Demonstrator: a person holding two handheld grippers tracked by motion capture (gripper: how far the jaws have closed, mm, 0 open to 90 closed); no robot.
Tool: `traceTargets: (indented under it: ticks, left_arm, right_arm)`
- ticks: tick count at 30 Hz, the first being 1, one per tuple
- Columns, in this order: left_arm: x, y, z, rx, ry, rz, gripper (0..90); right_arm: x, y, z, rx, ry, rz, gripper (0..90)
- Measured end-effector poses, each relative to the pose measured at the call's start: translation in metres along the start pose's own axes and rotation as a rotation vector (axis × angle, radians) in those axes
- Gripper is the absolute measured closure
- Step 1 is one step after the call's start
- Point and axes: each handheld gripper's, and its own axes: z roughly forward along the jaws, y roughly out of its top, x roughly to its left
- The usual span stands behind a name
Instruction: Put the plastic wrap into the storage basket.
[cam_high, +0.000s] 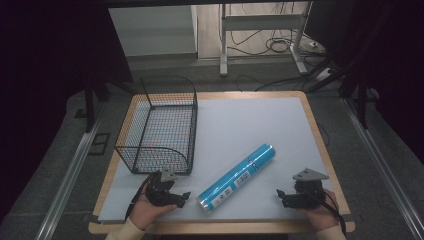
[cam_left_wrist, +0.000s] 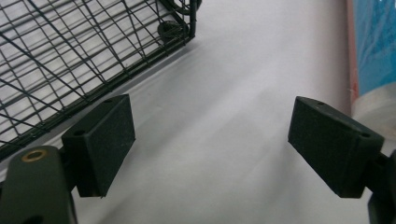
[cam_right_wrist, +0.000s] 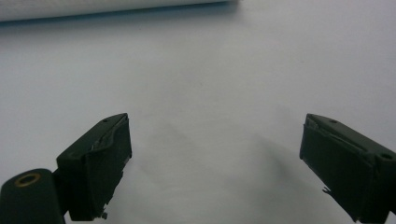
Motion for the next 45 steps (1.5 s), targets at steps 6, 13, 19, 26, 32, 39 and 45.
traceTargets:
  ticks: [6,13,19,26,32,39,45]
  left_arm:
    - [0.001,0.002,-0.003,-0.001,0.021,-0.020,14.5]
    - [0.000,0.004,-0.009,-0.013,0.018,-0.028,15.1]
    - [-0.002,0.007,-0.017,-0.021,0.000,-0.040,15.0]
    - [-0.006,0.019,-0.025,-0.016,-0.003,-0.064,15.4]
    - [-0.016,0.029,-0.028,0.005,-0.021,-0.047,15.4]
    - [-0.027,0.041,-0.034,0.014,-0.051,0.007,15.3]
    - [-0.031,0.047,-0.031,0.024,-0.065,0.021,15.2]
  right_arm:
    - [-0.001,0.000,-0.001,-0.004,0.007,0.002,10.0]
    - [-0.001,0.000,-0.003,-0.006,0.002,0.002,10.6]
    - [0.001,0.003,-0.005,-0.012,-0.012,0.005,10.8]
    - [-0.002,0.002,-0.004,-0.015,0.002,-0.001,11.1]
    - [0.000,0.002,-0.003,-0.014,0.010,-0.015,11.3]
    - [0.001,0.003,-0.003,-0.009,-0.001,-0.016,11.5]
    - [0.002,0.002,-0.002,-0.006,-0.004,-0.016,11.7]
